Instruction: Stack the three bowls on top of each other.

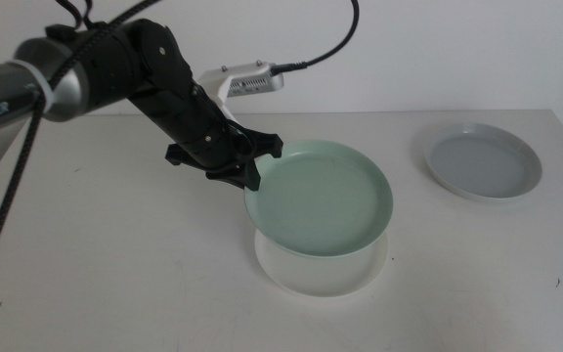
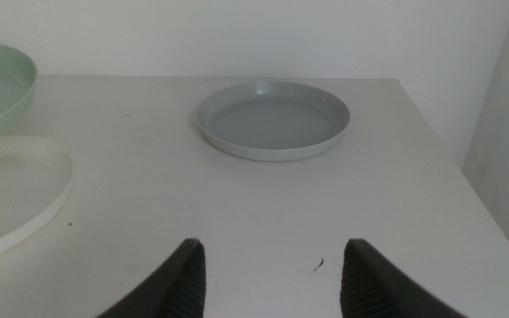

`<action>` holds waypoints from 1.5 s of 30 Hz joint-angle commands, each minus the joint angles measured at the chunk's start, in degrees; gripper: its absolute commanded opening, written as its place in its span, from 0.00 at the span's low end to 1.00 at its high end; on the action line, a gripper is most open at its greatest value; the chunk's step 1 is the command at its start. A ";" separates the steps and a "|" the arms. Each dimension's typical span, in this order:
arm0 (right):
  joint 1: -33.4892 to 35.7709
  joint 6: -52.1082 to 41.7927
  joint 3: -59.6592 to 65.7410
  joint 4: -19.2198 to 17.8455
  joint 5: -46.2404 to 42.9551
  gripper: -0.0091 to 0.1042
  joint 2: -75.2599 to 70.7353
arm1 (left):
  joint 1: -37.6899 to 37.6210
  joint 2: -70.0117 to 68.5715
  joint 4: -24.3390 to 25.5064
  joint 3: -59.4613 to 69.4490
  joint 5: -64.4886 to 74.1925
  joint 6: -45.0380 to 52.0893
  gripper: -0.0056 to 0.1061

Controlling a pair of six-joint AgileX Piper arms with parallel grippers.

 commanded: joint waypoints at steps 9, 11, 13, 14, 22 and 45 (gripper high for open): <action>-0.37 -0.37 -0.31 -0.78 -4.27 0.44 -1.54 | -1.19 2.00 -3.66 -1.64 -4.62 -0.64 0.05; -0.37 -0.37 -0.31 -0.78 -4.27 0.44 -1.54 | -1.19 2.95 -3.87 -1.64 -5.18 -0.38 0.05; -0.37 -0.37 -0.31 -0.78 -4.27 0.44 -1.54 | -1.19 3.81 -4.39 -1.64 -5.57 0.22 0.05; -0.37 -0.37 -0.31 -0.78 -4.27 0.44 -1.54 | -1.19 4.13 -4.60 -1.64 -5.63 0.56 0.05; -0.37 -0.37 -0.31 -0.78 -4.27 0.44 -1.54 | -1.19 5.68 -5.11 -1.64 -5.27 1.76 0.08; -0.37 -0.37 -0.31 -0.78 -4.27 0.44 -1.54 | 3.98 -11.60 -4.71 -1.65 7.84 13.60 0.99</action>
